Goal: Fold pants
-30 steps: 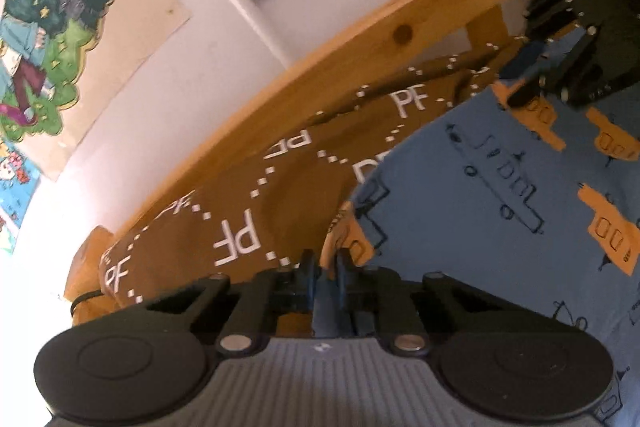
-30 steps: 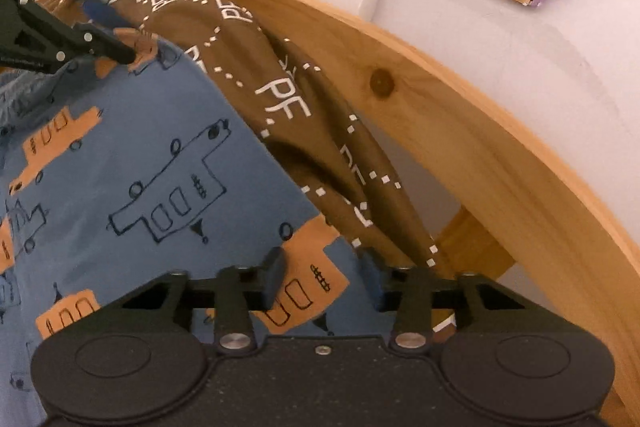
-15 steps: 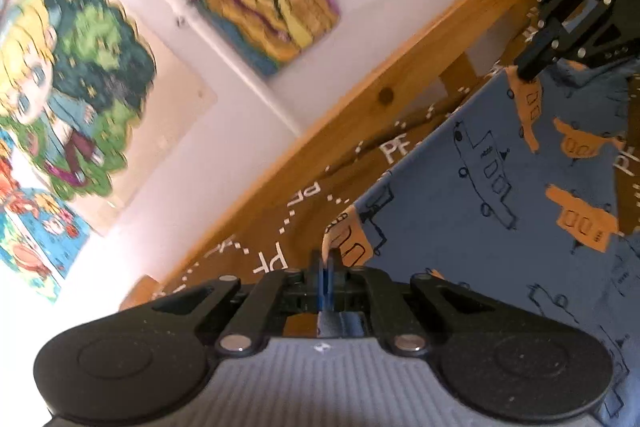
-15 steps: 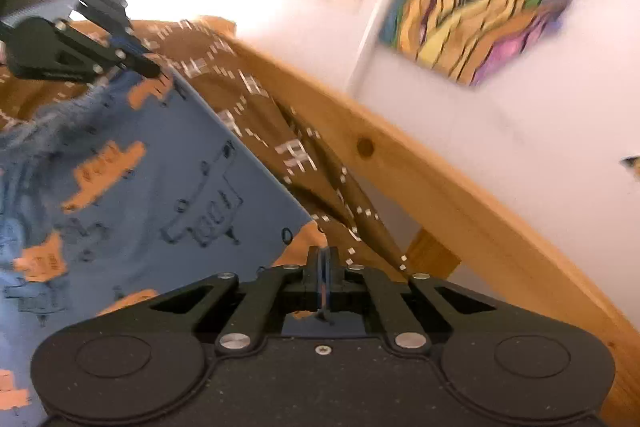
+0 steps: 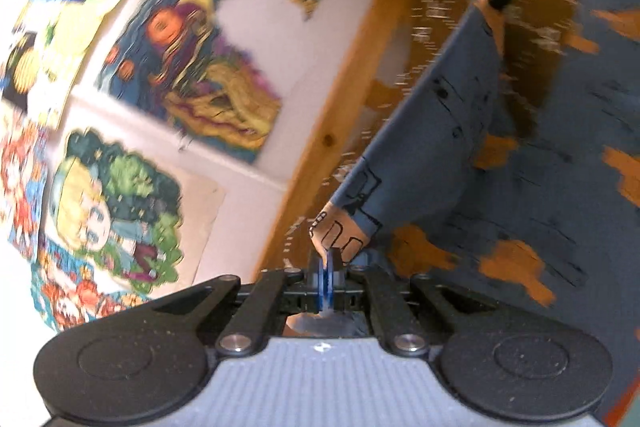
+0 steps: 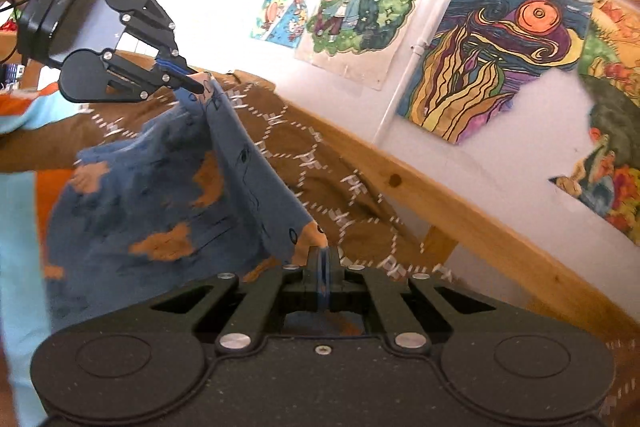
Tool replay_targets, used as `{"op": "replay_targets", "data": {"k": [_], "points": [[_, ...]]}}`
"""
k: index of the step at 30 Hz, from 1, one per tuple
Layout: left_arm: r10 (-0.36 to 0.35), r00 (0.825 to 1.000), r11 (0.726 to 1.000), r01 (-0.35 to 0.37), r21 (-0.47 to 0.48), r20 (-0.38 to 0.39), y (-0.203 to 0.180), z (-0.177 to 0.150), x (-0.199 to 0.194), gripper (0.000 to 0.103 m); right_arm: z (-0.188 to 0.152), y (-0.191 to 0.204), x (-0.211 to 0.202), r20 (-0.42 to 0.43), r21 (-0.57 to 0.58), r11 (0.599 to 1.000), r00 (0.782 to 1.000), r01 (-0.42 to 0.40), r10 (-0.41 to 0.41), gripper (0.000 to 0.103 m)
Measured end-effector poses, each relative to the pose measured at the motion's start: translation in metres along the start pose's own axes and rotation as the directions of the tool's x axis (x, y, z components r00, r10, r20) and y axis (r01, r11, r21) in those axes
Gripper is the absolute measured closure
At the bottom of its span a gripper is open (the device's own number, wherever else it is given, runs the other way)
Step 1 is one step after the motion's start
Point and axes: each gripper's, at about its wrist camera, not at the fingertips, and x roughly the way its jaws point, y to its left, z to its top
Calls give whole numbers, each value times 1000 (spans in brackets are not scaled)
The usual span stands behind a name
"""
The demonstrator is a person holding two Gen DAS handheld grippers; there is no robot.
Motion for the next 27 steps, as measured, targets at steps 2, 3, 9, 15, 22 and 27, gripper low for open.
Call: {"op": "replay_targets", "data": {"k": [2,3,9,15,22,27], "points": [[-37,999,999,37,32,2,-15,-6,-9,101,-12,18,-13,-16,-4,1000,1000,-1,1,103],[-54,999,998,54,43,-1,-20,-9,-12,101,-18,27,-18,-24,-9,1000,1000,-1,1,103],[-133,989,983,139,121,-57,-63,-26,-20,101,-49,73,-33,-83,1,1000,996,-22,22,103],[-187,973,967,206,147,-133,-91,-41,-23,98,-65,97,-27,-143,61,997,989,-37,45,103],[-169,971,967,196,163,-168,-97,-51,-32,87,-75,110,-26,-183,38,998,981,-54,60,85],[-117,976,973,150,177,-185,-101,-55,-36,86,-78,115,-27,-196,0,999,979,-52,51,71]]}}
